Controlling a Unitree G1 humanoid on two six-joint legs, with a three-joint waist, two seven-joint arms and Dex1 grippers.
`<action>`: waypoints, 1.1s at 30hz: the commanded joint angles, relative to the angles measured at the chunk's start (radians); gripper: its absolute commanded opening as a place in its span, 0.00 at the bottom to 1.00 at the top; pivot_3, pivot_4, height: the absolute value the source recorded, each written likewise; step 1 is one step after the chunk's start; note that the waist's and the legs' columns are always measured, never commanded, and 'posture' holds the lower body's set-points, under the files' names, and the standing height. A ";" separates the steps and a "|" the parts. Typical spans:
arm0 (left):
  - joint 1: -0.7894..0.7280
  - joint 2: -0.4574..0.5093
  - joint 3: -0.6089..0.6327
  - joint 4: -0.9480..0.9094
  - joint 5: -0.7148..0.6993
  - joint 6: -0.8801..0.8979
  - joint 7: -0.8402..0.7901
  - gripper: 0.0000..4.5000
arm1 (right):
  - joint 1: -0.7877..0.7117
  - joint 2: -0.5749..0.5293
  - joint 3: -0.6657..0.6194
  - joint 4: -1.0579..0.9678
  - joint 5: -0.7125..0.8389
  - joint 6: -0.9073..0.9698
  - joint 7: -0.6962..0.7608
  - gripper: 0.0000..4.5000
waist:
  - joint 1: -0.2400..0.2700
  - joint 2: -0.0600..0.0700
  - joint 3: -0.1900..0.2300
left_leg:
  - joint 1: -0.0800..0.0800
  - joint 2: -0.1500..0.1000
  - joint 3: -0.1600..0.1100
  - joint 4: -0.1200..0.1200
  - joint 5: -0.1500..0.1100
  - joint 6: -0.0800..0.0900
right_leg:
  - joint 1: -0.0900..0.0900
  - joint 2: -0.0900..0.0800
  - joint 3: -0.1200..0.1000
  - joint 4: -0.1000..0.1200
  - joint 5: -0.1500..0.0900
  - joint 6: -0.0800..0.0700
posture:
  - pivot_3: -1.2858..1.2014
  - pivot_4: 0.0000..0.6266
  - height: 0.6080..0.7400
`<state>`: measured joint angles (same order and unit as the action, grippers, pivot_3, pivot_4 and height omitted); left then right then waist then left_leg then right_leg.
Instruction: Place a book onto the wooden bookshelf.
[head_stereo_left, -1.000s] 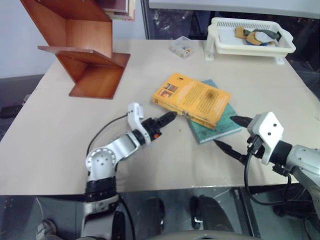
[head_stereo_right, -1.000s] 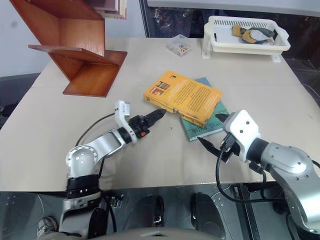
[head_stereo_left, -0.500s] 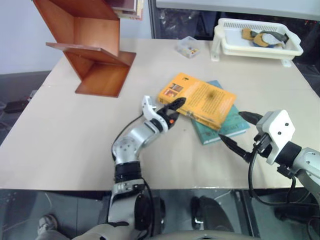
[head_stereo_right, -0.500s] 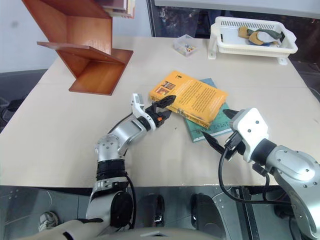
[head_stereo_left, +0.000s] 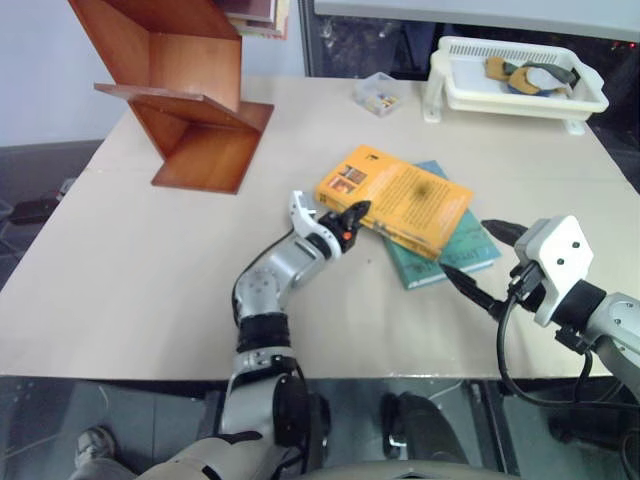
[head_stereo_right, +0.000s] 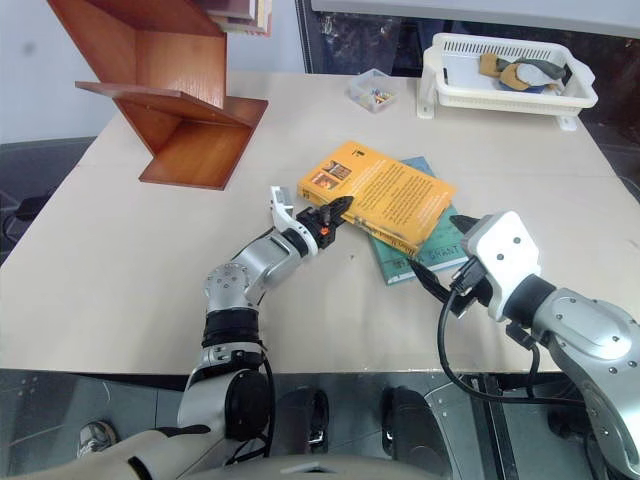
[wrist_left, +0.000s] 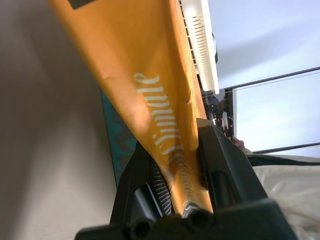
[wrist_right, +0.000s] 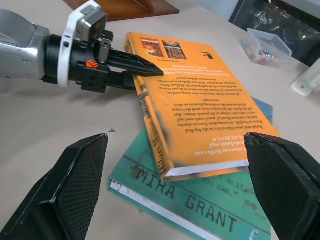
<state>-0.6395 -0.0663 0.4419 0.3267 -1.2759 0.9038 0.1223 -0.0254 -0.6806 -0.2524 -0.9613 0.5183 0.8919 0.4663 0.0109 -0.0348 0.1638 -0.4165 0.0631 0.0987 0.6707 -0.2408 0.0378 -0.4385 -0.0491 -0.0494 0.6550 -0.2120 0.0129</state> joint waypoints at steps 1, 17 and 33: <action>-0.006 0.044 0.047 -0.082 -0.085 0.031 0.022 0.11 | -0.023 -0.006 -0.006 -0.002 0.000 -0.028 -0.009 1.00 | -0.001 0.000 0.000 | 0.000 0.000 0.000 0.000 0.000 0.000 | 0.000 0.000 0.000 0.000 0.000 0.000 | 0.52 0.24 1.00; -0.165 0.855 -0.424 -0.503 0.661 -0.488 -0.861 0.11 | -0.213 0.037 0.179 0.252 -0.070 -0.232 0.053 1.00 | 0.002 -0.002 0.003 | -0.002 0.000 0.001 -0.001 0.000 -0.001 | 0.000 -0.001 -0.002 -0.005 0.001 -0.005 | 0.52 0.24 1.00; -0.870 1.139 -0.743 0.508 1.590 -1.538 -1.202 0.11 | -0.400 0.109 0.256 0.447 -0.124 -0.390 0.131 1.00 | 0.005 0.000 0.005 | -0.018 0.001 0.005 -0.001 0.000 0.000 | -0.010 0.000 -0.007 -0.011 0.002 0.000 | 0.52 0.24 1.00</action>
<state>-1.4508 1.0575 -0.3045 0.7873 0.2677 -0.6003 -1.0968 -0.4092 -0.5720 0.0142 -0.5061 0.3985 0.5324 0.5898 0.0162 -0.0350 0.1689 -0.4345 0.0641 0.1033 0.6701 -0.2405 0.0374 -0.4484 -0.0492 -0.0562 0.6439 -0.2101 0.0138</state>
